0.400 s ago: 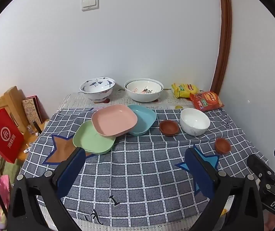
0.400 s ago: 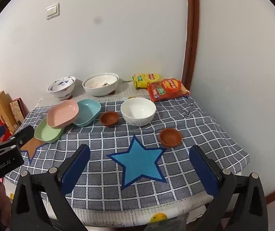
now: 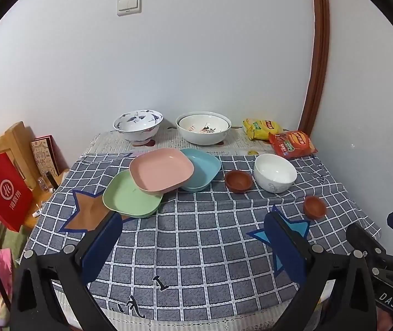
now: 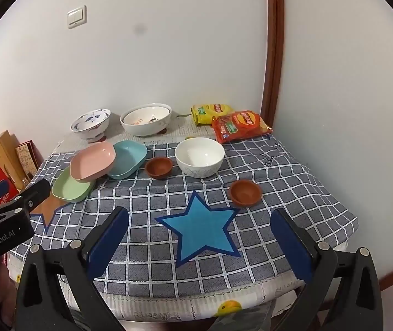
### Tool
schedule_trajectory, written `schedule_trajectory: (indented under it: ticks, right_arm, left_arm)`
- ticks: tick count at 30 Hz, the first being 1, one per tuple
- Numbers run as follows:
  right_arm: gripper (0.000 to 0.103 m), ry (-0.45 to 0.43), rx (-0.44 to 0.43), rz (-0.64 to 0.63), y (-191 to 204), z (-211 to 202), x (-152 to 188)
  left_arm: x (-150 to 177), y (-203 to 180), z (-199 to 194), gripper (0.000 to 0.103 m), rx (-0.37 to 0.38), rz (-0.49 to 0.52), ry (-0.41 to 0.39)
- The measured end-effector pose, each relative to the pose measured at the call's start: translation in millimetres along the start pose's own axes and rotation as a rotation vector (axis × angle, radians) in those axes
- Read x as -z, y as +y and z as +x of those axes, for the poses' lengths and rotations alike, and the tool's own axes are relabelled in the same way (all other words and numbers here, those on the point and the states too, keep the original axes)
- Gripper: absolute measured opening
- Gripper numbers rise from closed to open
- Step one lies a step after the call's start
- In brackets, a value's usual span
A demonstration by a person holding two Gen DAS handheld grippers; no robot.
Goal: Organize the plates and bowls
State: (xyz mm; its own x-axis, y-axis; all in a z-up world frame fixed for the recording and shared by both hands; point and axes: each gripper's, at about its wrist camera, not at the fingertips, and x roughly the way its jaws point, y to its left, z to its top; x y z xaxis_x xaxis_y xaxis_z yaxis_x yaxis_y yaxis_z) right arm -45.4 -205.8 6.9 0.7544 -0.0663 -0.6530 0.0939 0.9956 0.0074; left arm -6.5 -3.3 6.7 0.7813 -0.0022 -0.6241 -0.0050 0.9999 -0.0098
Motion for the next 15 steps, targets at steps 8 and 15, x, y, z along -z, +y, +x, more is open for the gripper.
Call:
schedule_trajectory:
  ticks: [8,15]
  right_arm:
    - [0.101,0.006,0.0,0.006,6.1,0.5,-1.4]
    - [0.101,0.002,0.002,0.005,8.2,-1.1,-1.0]
  left_arm:
    - [2.2,2.5,0.7,0.103,0.0,-0.006,0.01]
    - [4.7,2.8,-0.1,0.103,-0.002,-0.006,0.006]
